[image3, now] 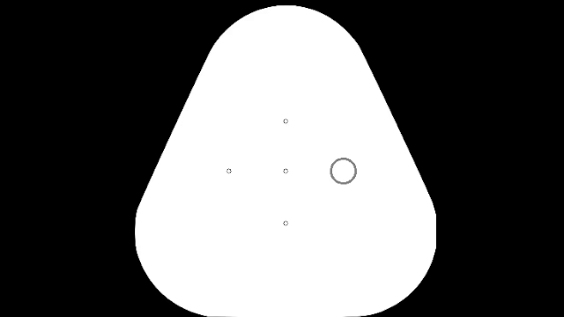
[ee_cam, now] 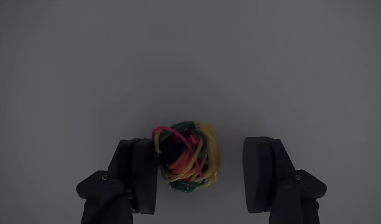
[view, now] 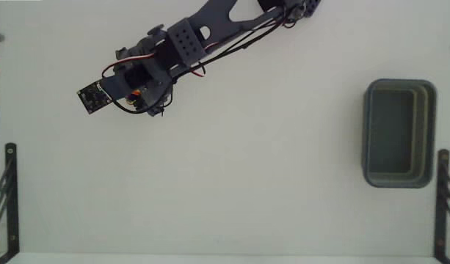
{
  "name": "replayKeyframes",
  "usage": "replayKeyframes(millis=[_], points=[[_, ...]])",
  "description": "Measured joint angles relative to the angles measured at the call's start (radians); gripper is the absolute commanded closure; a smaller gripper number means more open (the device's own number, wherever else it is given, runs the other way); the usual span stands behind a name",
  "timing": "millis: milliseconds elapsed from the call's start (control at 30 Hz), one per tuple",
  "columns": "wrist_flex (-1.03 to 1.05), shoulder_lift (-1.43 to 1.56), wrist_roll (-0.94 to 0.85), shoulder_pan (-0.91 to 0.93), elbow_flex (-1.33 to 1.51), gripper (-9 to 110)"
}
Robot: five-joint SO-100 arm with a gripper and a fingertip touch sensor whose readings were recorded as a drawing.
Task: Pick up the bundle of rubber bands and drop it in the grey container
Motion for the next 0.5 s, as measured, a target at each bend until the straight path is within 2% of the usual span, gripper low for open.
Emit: replayKeyframes(millis=[500], points=[[0.000, 0.000, 0.000, 0.000, 0.000, 23]])
